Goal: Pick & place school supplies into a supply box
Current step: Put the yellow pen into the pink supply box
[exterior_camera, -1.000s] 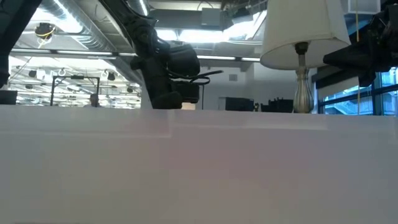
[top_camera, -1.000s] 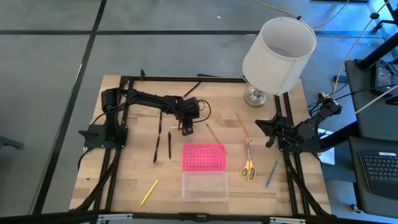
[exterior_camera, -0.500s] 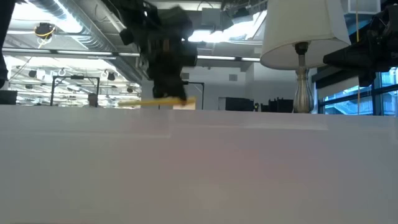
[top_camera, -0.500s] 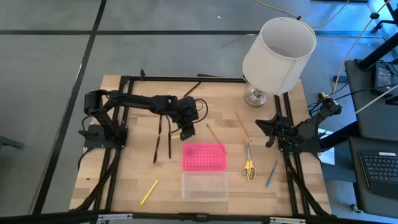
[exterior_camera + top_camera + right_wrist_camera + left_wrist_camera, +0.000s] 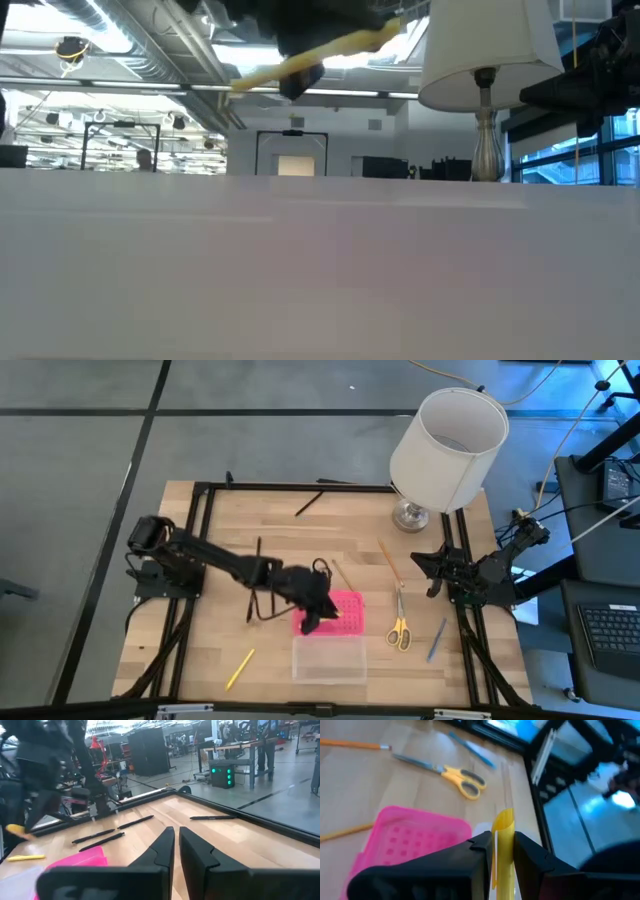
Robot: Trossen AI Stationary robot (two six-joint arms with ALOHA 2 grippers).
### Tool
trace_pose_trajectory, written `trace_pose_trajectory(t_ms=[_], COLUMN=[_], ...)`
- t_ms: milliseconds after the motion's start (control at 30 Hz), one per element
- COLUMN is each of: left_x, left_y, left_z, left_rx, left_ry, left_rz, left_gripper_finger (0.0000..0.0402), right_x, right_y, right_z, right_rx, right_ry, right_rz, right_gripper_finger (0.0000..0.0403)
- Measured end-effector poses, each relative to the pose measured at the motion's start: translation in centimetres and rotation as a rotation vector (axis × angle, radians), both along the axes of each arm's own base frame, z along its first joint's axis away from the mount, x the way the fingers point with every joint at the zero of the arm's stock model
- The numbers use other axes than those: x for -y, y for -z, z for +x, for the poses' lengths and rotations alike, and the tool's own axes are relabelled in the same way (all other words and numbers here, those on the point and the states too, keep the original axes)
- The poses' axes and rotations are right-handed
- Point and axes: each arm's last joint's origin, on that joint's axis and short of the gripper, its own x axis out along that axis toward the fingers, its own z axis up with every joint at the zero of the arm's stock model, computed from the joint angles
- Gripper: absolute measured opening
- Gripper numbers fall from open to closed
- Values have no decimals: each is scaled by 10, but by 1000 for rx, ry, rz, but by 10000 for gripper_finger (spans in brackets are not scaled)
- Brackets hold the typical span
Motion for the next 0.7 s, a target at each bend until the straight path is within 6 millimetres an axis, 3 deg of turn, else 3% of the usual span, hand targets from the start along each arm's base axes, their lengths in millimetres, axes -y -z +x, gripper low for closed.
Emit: trace_pose_trajectory(t_ms=[133, 300, 500, 700], left_x=[31, 61, 78, 89], left_y=[3, 15, 37, 57], left_z=[6, 29, 60, 74], left_rx=[-19, -38, -172, -313], left_ry=[-44, -55, -36, 13], left_rz=[34, 45, 57, 46], left_gripper_finger=[48, 47, 47, 48], right_x=[0, 0, 0, -3], right_y=[0, 0, 0, -1], right_z=[0, 0, 0, 1], right_rx=[1, 3, 38, 76], right_ry=[0, -1, -7, -99], right_rz=[1, 6, 83, 157], right_gripper_finger=[33, 33, 33, 33])
